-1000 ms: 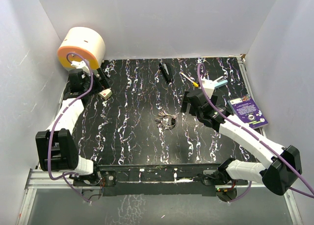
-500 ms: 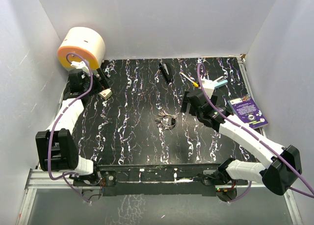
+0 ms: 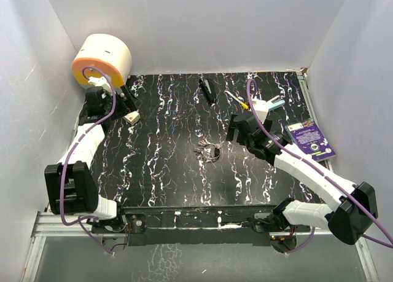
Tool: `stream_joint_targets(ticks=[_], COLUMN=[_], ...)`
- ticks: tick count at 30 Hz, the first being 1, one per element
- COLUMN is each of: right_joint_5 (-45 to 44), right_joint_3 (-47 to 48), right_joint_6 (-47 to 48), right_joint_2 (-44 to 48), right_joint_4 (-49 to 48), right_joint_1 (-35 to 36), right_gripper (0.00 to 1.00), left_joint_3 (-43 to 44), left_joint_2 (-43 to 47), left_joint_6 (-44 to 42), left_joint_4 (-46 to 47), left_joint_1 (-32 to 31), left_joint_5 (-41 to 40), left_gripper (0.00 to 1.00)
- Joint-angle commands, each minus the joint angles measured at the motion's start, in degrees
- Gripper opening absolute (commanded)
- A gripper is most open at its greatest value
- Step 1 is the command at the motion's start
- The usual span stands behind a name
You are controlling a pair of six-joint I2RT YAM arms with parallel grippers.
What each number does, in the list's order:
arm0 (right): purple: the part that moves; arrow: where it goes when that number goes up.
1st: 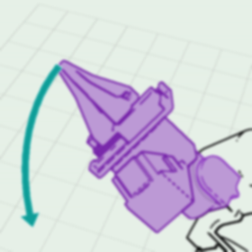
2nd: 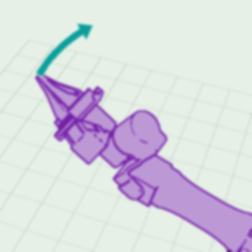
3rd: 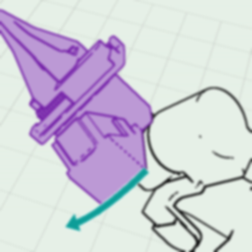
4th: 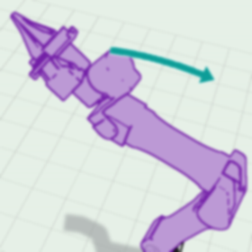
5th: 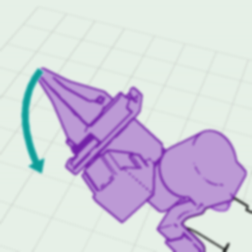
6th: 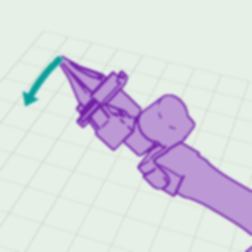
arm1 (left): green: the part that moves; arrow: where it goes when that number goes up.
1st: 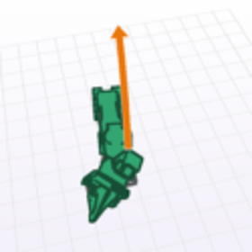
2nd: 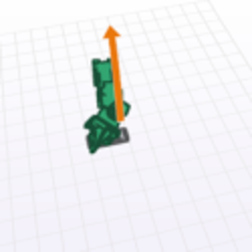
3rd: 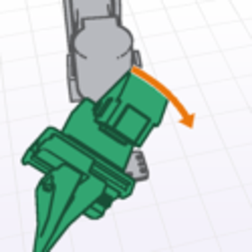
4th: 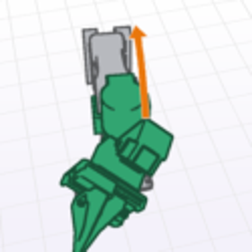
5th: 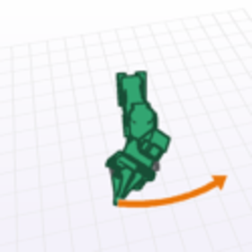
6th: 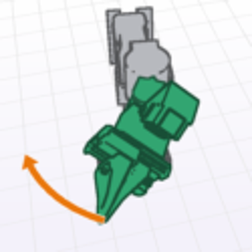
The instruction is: Put the keys on the keyring
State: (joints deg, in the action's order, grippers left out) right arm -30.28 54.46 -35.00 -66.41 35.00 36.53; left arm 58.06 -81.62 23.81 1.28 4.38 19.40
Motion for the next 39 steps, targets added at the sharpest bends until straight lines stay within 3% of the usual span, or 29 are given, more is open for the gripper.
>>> stream_joint_targets(ticks=[1, 39], right_joint_5=[-1.4, -1.4], right_joint_3=[0.5, -0.4], right_joint_6=[0.1, 0.1], right_joint_2=[0.6, 3.7], right_joint_4=[-1.3, -1.3], right_joint_1=[0.0, 0.0], right_gripper=[0.98, 0.98], left_joint_3=[-0.3, -0.8], left_joint_2=[3.0, 3.0], left_joint_6=[0.1, 0.4], left_joint_4=[1.5, 2.1], left_joint_1=[0.4, 0.8], left_joint_5=[1.1, 1.7], left_gripper=[0.97, 0.97])
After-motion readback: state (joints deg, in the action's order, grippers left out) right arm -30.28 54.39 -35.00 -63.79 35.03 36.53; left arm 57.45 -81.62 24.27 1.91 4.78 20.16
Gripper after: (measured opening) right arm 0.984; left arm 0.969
